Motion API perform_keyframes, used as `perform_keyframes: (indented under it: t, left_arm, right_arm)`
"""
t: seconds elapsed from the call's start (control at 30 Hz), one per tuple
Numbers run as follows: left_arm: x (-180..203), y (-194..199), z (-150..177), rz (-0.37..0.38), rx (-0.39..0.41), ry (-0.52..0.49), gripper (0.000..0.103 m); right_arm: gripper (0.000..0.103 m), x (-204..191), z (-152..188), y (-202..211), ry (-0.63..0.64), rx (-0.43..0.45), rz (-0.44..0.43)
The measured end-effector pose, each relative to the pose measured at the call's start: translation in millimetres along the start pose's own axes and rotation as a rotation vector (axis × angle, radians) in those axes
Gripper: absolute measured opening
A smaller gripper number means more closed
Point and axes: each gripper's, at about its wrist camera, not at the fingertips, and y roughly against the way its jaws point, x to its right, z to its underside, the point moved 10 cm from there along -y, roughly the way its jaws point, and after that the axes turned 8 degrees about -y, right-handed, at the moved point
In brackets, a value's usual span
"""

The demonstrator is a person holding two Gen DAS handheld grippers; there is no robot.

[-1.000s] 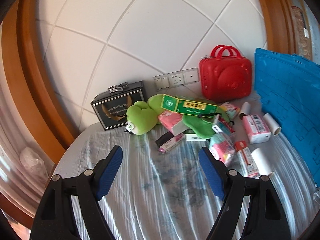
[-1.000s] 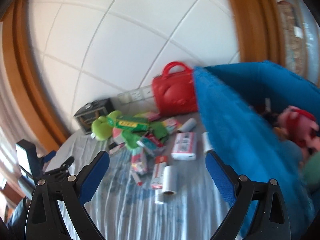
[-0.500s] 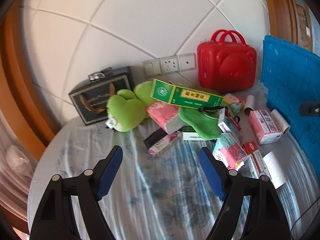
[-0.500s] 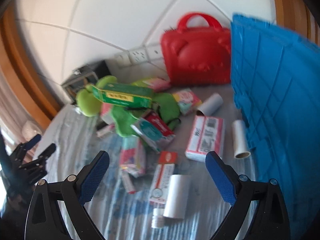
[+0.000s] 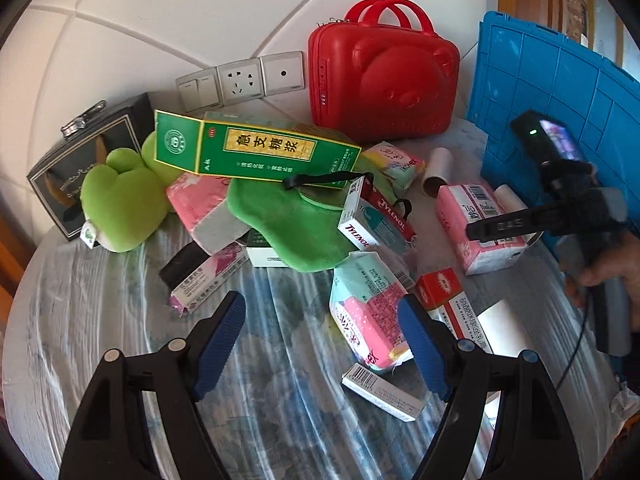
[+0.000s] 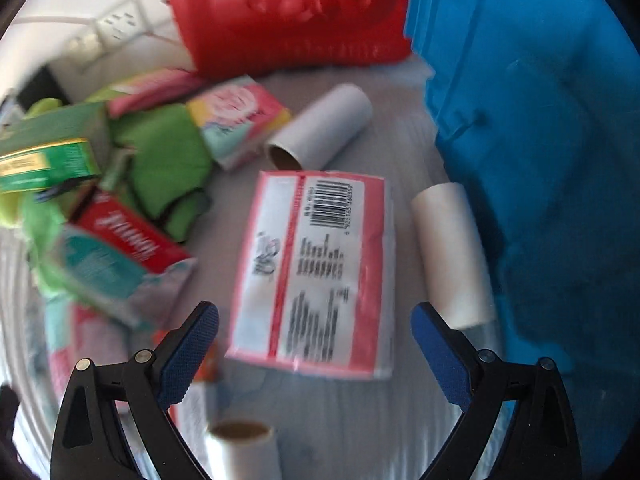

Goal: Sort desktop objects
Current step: 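Grasp the pink-and-teal pad pack with the left tool while the right tool grasps the pink tissue pack, then carry both packs over the blue bin and open both tools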

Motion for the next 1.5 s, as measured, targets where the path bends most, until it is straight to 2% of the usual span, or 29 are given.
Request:
perform_keyframes:
  t: [0.07, 0.2, 0.4, 0.53, 0.57, 0.6, 0.63, 0.7, 0.77, 0.87, 0.93, 1.03, 1.2, 1.3, 1.37, 1.5]
  left_arm:
    - [1, -8, -3, 0.018, -0.012, 0.01, 0.078]
    - [13, -34, -10, 0.054, -0.045, 0.011, 0.078]
    - [39, -69, 1, 0.128, -0.13, 0.042, 0.078]
    - [43, -89, 20, 0.09, -0.197, 0.02, 0.078]
    - [41, -92, 23, 0.082, -0.208, 0.022, 0.077]
    - [38, -97, 27, 0.088, -0.215, 0.029, 0.058]
    - [35, -102, 31, 0.092, -0.229, 0.034, 0.047]
    - [29, -102, 36, 0.1, -0.235, 0.044, 0.045]
    - [25, -91, 40, 0.089, -0.216, 0.024, 0.044]
    - [19, -70, 42, 0.067, -0.183, 0.005, 0.044]
    - [16, -51, 43, 0.055, -0.156, -0.008, 0.044]
    - [10, -16, 42, 0.013, -0.106, -0.05, 0.043]
    - [11, 49, 16, -0.016, 0.014, -0.094, 0.043]
    - [34, 91, -20, -0.014, 0.128, -0.156, 0.043]
    - [63, 129, -48, 0.012, 0.225, -0.212, 0.044]
    - [126, 183, -97, 0.078, 0.365, -0.298, 0.044]
  right_arm:
    - [0.098, 2, -2, -15, -0.009, -0.024, 0.019]
    - [0.098, 8, 0, -39, -0.064, -0.083, -0.002]
    - [0.098, 13, 5, -44, -0.077, -0.096, -0.03]
    - [0.098, 14, 1, -43, -0.059, -0.082, -0.016]
    - [0.098, 14, -1, -44, -0.04, -0.072, 0.001]
    - [0.098, 13, -2, -45, -0.019, -0.063, 0.016]
    - [0.098, 11, -4, -45, 0.004, -0.05, 0.02]
    - [0.086, 5, -7, -42, 0.052, -0.015, -0.006]
    - [0.082, 1, -5, -33, 0.112, 0.002, -0.014]
    - [0.08, -8, 10, -11, 0.094, -0.021, -0.162]
    - [0.08, -12, 19, 15, 0.08, 0.002, -0.228]
    - [0.08, -14, 26, 61, 0.093, 0.06, -0.273]
    - [0.08, -17, 49, 182, 0.079, 0.195, -0.418]
    - [0.08, -15, 72, 266, 0.074, 0.315, -0.49]
    - [0.08, -3, 85, 320, 0.053, 0.391, -0.526]
    - [0.08, 59, 109, 423, -0.016, 0.592, -0.503]
